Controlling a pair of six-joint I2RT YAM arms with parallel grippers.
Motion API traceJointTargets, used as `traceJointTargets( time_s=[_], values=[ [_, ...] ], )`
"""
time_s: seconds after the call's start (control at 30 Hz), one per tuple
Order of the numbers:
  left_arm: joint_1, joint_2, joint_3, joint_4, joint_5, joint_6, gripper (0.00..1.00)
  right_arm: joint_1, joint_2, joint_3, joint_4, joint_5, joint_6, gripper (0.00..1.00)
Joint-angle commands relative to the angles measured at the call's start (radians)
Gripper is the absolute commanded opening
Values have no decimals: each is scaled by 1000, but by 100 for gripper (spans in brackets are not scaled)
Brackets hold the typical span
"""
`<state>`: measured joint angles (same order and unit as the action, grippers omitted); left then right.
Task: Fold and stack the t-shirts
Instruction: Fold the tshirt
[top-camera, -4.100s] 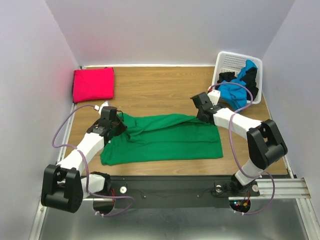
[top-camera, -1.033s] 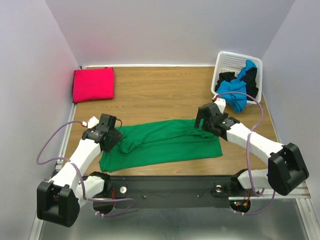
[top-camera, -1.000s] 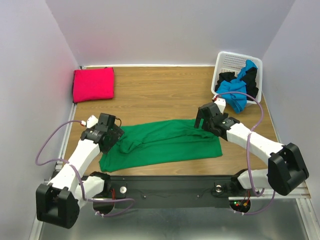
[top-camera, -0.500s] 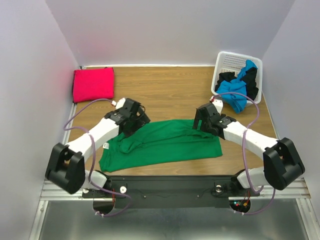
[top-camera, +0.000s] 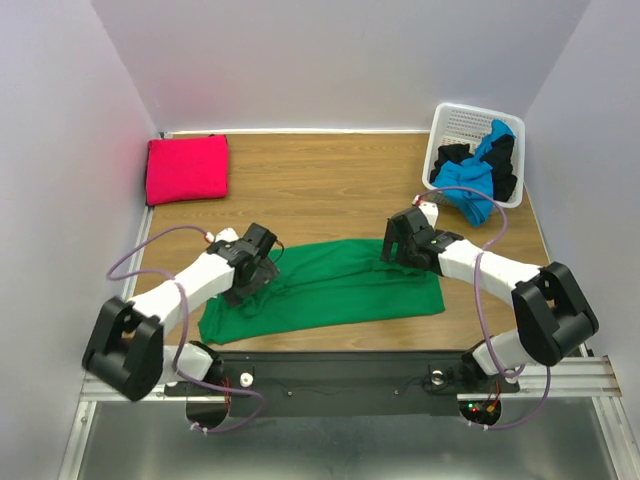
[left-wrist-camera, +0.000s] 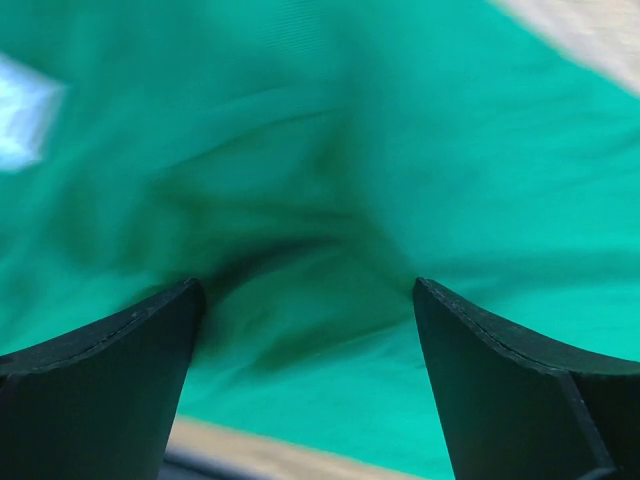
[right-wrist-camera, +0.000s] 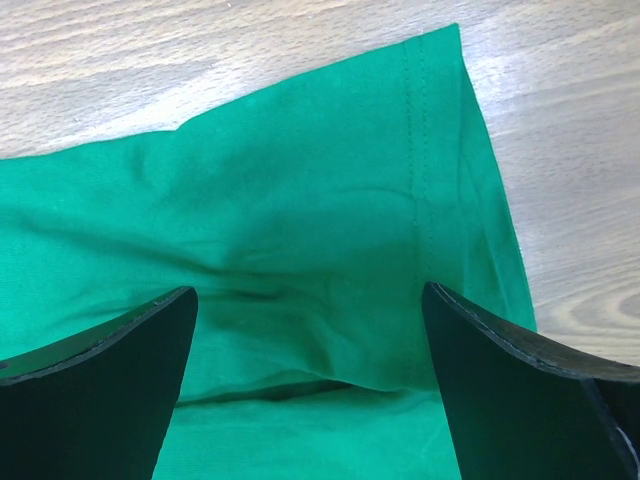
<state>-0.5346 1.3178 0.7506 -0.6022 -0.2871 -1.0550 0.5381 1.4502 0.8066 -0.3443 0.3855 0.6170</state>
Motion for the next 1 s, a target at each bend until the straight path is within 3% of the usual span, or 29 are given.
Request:
traceJointTargets(
  time_s=[0.0, 0.23, 0.33, 0.5, 0.63, 0.8, 0.97],
  values=[
    [12, -182, -11, -232, -118, -117, 99, 10, 9, 5, 45, -2, -8, 100],
    [13, -347, -56, -225, -32, -120, 99, 8, -10, 2, 47, 0, -10, 100],
    [13, -359, -22, -200, -79, -117, 99, 8, -30, -1, 47, 4, -16, 100],
    [15, -278, 58, -75, -95, -59, 99, 10, -36, 32, 53, -7, -48, 100],
    [30, -178, 14, 71, -40, -19, 99, 10, 9, 78, 71, -20, -79, 100],
    [116, 9, -39, 263, 106, 72, 99, 8, 114, 137, 122, -43, -112, 100],
    [208, 144, -45, 347, 146, 107, 99, 8, 191, 103, 183, -126, -129, 100]
  ],
)
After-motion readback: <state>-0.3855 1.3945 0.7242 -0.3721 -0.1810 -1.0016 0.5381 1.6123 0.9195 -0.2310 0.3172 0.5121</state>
